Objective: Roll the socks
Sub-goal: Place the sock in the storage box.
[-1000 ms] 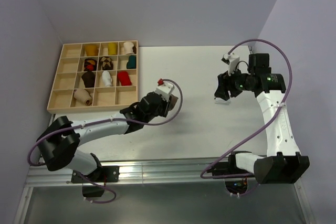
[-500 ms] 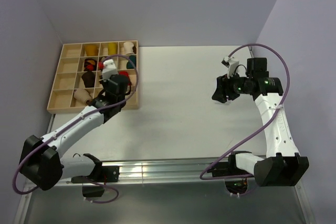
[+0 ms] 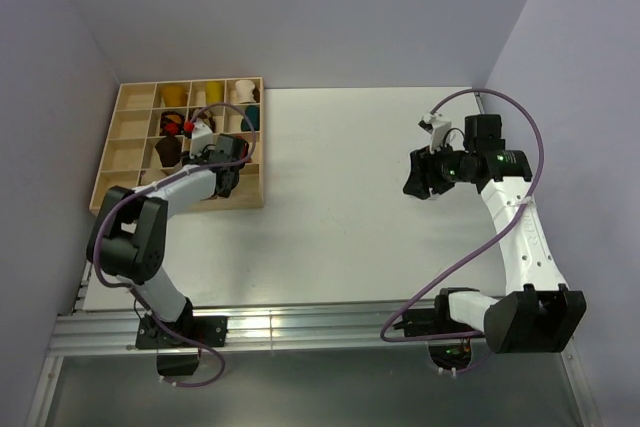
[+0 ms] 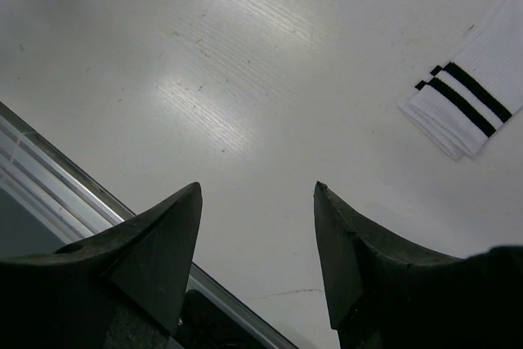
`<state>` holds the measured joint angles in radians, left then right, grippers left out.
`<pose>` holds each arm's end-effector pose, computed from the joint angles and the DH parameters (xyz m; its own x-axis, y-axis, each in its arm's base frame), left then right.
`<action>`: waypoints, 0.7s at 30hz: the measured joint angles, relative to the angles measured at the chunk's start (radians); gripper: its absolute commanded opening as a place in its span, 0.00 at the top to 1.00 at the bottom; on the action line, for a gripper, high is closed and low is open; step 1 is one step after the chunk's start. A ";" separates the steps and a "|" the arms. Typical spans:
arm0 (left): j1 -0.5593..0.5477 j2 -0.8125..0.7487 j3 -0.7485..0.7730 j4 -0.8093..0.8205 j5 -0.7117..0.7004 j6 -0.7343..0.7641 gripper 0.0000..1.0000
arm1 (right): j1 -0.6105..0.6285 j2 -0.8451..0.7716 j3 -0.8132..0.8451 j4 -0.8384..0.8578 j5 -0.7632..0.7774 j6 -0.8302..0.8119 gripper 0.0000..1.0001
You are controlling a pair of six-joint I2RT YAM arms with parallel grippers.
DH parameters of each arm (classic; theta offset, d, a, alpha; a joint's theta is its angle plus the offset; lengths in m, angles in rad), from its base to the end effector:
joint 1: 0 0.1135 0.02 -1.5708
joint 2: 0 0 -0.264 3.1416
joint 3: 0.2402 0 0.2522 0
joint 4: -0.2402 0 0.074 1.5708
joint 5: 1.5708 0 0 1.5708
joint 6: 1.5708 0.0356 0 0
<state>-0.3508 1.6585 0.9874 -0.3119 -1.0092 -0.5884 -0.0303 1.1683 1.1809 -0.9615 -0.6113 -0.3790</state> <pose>0.3145 -0.0830 0.1938 -0.5070 -0.1292 -0.8522 -0.6482 0.7089 0.2781 0.2214 0.0137 0.3356 -0.6403 -0.2837 -0.7138 -0.5880 0.7790 0.2178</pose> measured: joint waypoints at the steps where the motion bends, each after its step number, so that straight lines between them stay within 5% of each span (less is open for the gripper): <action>1: 0.006 0.018 0.008 -0.001 0.013 0.000 1.00 | 0.001 0.000 -0.006 0.004 0.002 0.000 0.36; 21: 0.082 0.140 0.101 -0.037 0.385 0.041 1.00 | 0.066 0.006 -0.043 0.035 0.068 0.007 0.36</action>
<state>-0.2691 1.7988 1.0885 -0.3485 -0.6243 -0.5476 0.0360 1.1748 1.1378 -0.9264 -0.5434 -0.3717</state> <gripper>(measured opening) 0.329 0.644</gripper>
